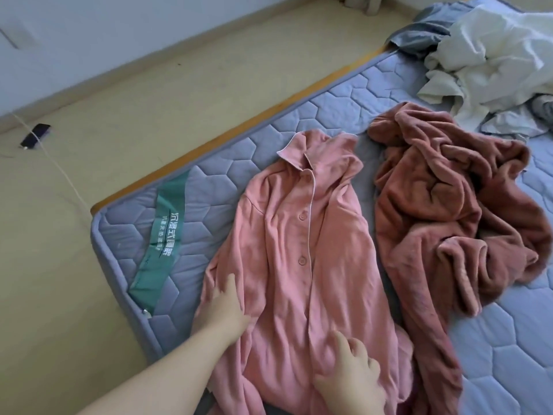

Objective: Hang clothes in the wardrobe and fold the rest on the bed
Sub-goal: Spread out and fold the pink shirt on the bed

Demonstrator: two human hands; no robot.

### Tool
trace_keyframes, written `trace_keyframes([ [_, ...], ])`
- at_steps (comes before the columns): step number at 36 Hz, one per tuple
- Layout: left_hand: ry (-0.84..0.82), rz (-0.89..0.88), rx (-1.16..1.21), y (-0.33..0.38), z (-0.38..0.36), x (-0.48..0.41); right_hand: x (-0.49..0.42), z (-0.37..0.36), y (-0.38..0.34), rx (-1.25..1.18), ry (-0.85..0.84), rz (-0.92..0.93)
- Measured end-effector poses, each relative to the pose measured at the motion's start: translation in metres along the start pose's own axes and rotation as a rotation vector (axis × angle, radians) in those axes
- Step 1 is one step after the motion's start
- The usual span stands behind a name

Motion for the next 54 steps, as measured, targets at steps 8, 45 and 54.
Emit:
trace_keyframes([
  [8, 0.044, 0.097, 0.275, -0.007, 0.012, -0.021, -0.011, -0.001, 0.002, -0.208, 0.070, -0.111],
  [45, -0.084, -0.389, 0.170, 0.022, 0.008, -0.010, -0.005, -0.006, -0.007, 0.107, 0.089, -0.042],
  [54, -0.078, -0.367, 0.104, 0.057, 0.004, 0.002, -0.019, 0.038, 0.010, -0.366, 0.343, -0.165],
])
Point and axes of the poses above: each hand's wrist, its own x-axis away from the middle knuckle, its own z-axis out of the back of the hand, y = z × x, the point moved 4 cm from there along -x, towards the middle knuckle, and after that the axes turned 12 degrees about y, right-handed, at the moved point
